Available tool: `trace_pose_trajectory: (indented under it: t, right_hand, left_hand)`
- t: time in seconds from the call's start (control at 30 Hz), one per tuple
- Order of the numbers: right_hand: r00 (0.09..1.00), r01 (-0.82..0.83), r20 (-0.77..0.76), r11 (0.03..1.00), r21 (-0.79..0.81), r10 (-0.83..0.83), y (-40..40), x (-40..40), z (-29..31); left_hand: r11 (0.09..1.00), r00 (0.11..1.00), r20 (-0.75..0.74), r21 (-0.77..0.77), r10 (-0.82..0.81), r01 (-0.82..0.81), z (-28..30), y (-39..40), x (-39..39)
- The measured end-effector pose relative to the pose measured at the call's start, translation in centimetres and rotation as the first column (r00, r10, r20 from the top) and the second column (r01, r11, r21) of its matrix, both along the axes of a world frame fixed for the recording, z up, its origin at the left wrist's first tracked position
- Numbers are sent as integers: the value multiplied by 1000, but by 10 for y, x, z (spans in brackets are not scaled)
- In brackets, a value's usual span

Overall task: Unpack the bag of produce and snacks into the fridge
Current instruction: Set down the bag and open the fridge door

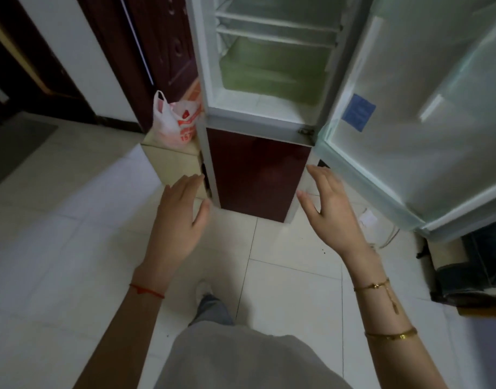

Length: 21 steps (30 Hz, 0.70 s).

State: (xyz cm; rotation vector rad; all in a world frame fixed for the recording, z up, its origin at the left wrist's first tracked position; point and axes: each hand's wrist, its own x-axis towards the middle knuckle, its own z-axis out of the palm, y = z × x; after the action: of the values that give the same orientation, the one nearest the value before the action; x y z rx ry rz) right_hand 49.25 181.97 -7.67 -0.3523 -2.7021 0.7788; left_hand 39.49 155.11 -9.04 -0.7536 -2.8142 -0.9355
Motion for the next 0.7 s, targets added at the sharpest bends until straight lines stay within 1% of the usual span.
trace_pose_trajectory:
  t: [0.27, 0.53, 0.7]
  right_hand:
    - [995, -93, 30, 995, -41, 95, -51, -123, -14]
    - [991, -128, 26, 983, -131, 133, -112, -250, -20]
    - [986, -147, 65, 981, -128, 156, -127, -310, -28]
  left_hand:
    - [990, 990, 51, 36, 131, -133, -10, -58, -86]
    - [990, 989, 43, 15, 140, -140, -14, -122, -202]
    - [987, 986, 53, -20, 159, -158, -20, -138, -266]
